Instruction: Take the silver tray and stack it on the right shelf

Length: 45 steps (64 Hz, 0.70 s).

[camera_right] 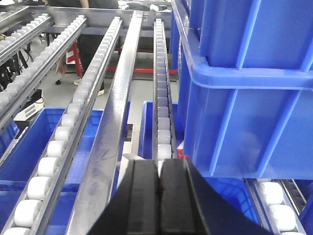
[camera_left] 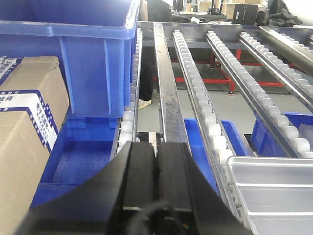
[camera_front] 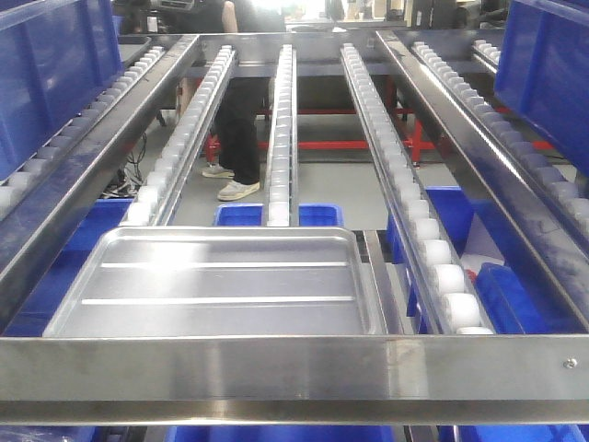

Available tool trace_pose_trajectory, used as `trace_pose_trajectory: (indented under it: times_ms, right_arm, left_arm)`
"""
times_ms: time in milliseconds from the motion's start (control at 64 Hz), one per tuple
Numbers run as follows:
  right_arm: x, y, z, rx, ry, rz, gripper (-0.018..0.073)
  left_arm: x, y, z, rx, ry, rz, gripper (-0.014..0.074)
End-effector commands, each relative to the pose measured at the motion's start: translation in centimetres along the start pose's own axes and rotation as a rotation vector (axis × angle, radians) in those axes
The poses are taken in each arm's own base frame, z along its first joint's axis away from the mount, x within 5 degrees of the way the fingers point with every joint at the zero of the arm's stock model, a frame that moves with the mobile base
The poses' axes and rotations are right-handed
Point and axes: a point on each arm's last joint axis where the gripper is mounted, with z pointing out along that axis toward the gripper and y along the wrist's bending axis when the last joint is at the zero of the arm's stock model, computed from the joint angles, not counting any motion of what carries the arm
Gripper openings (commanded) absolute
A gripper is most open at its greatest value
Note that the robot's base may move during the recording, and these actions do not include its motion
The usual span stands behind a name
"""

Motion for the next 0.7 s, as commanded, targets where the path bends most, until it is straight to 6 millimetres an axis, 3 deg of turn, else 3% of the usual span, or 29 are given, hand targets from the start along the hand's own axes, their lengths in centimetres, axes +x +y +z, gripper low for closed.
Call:
trace_pose_trajectory:
  times_ms: [0,687]
  right_arm:
    - [-1.5,0.0,-0.3,0.000,-0.126,-0.009,0.0055]
    - [-1.8,0.0,-0.4,0.000,-0.156,-0.009,0.0055]
  left_arm:
    - [-0.1,0.1,-0.1,-0.007,-0.075,-0.009,-0.0092]
    - [-1.3,0.3,-0.2,-0.028,-0.193,-0.029,-0.0092]
